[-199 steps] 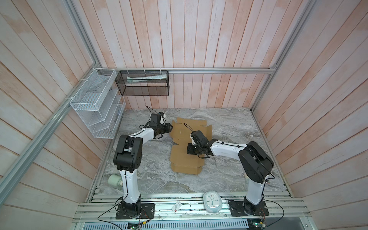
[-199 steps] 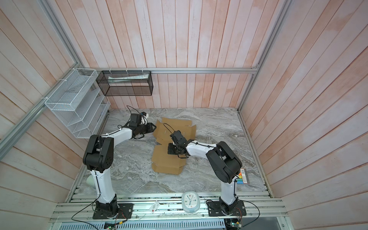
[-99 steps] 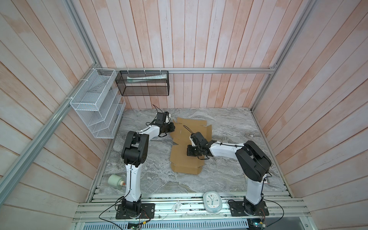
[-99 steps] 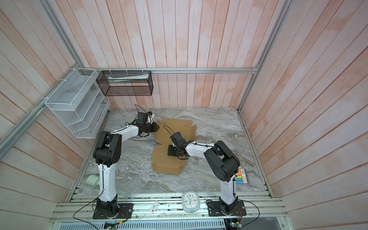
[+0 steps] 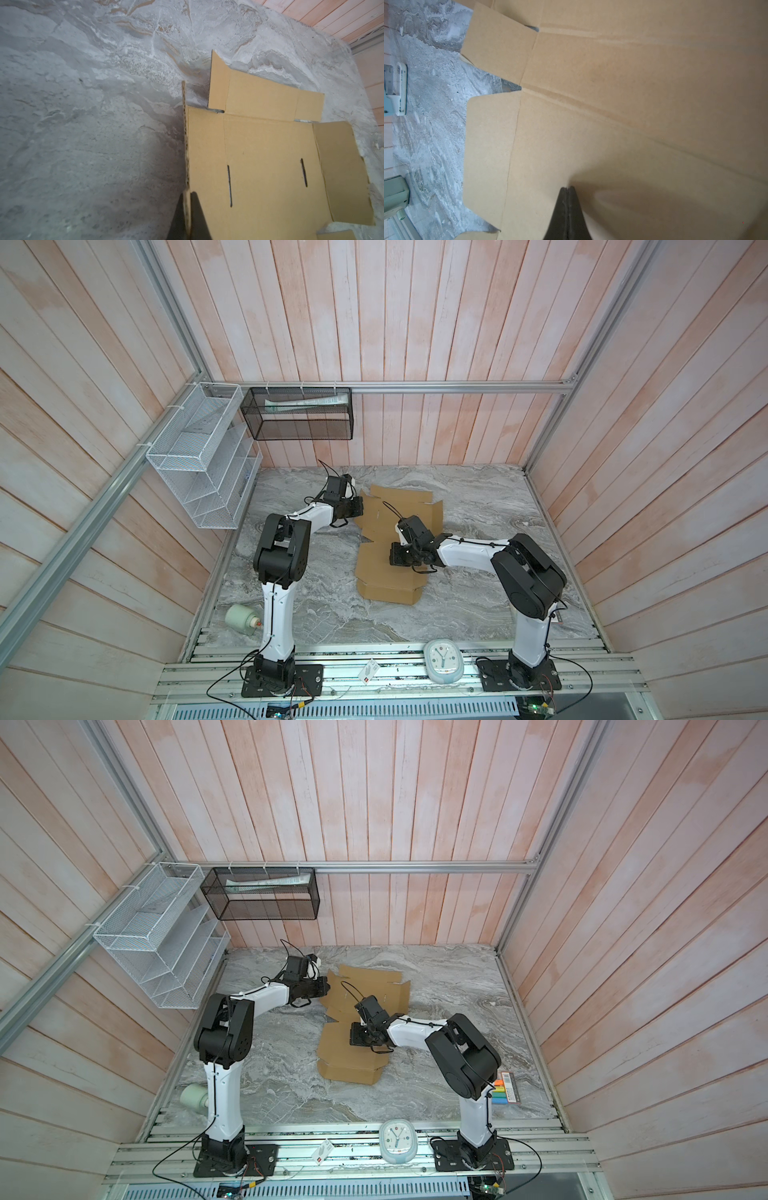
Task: Assemble paper box
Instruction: Pick up the paper box from the center of the table.
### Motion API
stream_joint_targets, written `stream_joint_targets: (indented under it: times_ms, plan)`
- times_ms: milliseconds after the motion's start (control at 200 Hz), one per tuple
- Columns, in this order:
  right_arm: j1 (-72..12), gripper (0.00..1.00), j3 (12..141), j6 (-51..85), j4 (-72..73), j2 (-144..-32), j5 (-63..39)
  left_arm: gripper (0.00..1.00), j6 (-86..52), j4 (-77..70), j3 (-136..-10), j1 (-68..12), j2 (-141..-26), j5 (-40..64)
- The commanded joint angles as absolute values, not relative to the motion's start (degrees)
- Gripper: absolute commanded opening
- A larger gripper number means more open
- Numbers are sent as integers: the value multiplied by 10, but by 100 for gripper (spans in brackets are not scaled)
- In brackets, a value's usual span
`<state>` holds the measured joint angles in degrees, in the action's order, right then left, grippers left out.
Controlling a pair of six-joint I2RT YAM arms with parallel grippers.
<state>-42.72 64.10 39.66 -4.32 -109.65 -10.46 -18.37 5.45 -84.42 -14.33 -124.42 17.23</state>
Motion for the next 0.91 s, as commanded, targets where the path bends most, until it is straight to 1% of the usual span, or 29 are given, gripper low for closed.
stream_joint_targets:
  times_ms: [0,80,260,465,595,615,745,900]
  plan:
    - [-432,0,639,403,-46,-1076,-111,0,-204,-1,-789,-142,-1201,159]
    - [-433,0,642,408,-45,-1066,-111,0,-222,-42,-743,-136,-1172,162]
    - [-436,10,653,427,-42,-1047,-111,0,-250,-131,-647,-131,-1106,150]
    - [-442,16,692,439,-66,-1049,-113,0,-254,-205,-564,-131,-1029,124]
    - [-442,21,712,454,-69,-1052,-111,0,-252,-254,-511,-130,-983,104]
    - [-442,24,714,459,-66,-1051,-108,0,-252,-264,-502,-131,-977,102]
    - [-441,28,735,480,-65,-1048,-97,0,-257,-325,-449,-132,-951,98]
    - [-436,35,768,505,-64,-1049,-83,0,-258,-385,-401,-136,-929,94]
